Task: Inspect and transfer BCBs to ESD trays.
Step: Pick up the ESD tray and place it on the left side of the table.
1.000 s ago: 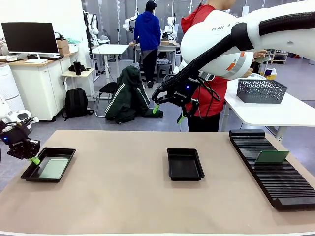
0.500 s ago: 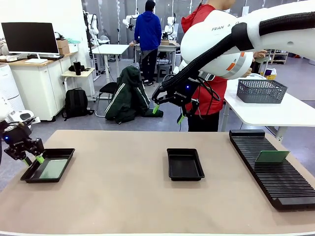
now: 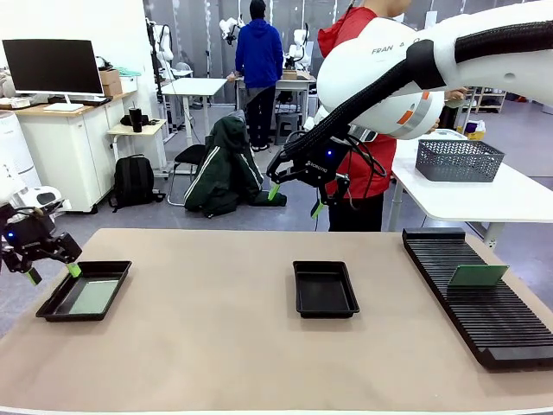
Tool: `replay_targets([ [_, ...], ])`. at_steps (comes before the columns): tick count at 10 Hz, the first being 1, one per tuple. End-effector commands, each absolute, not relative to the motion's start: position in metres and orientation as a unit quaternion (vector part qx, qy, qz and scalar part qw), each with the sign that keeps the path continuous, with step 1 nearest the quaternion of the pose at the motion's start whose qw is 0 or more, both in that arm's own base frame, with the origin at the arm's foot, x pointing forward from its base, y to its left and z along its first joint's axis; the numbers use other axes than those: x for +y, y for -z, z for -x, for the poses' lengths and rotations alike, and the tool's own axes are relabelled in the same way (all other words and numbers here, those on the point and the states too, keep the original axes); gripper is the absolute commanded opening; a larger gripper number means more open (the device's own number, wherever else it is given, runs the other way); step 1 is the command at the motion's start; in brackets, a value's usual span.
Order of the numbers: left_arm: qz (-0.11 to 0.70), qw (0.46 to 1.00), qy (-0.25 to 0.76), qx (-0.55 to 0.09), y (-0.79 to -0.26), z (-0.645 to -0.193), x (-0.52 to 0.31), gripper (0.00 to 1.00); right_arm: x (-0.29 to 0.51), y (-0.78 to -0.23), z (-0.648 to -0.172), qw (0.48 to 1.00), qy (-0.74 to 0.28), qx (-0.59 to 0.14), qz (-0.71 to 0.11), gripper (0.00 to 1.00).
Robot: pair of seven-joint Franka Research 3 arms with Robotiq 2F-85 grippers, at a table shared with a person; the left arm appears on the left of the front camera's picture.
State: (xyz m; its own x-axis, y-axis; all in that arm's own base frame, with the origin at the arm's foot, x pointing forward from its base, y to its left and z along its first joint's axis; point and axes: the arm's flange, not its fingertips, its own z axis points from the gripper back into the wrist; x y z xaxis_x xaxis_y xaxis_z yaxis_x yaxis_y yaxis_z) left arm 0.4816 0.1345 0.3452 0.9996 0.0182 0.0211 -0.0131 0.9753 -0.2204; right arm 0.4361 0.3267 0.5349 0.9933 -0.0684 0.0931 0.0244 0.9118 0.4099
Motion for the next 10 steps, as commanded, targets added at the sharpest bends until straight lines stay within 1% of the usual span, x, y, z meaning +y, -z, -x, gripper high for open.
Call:
replay_targets([
  [1, 0.085, 0.996, -0.005, -0.005, -0.371, -0.472, 0.128, 1.0, 0.329, -0.535, -0.437, 0.977, 0.032, -0.054, -0.202, 1.0],
  [5, 0.044, 0.999, 0.003, -0.002, -0.431, -0.467, 0.111, 1.0, 0.329, -0.535, -0.437, 0.977, 0.032, -0.054, -0.202, 1.0],
  [7, 0.023, 1.0, 0.001, -0.002, -0.452, -0.466, 0.102, 1.0, 0.329, -0.535, -0.437, 0.977, 0.032, -0.054, -0.202, 1.0],
  [9, 0.022, 1.0, 0.0, 0.01, -0.465, -0.466, 0.096, 1.0, 0.329, -0.535, -0.437, 0.977, 0.032, -0.054, -0.202, 1.0],
  [10, 0.034, 0.999, 0.006, -0.01, -0.455, -0.466, 0.103, 1.0, 0.329, -0.535, -0.437, 0.977, 0.032, -0.054, -0.202, 1.0],
])
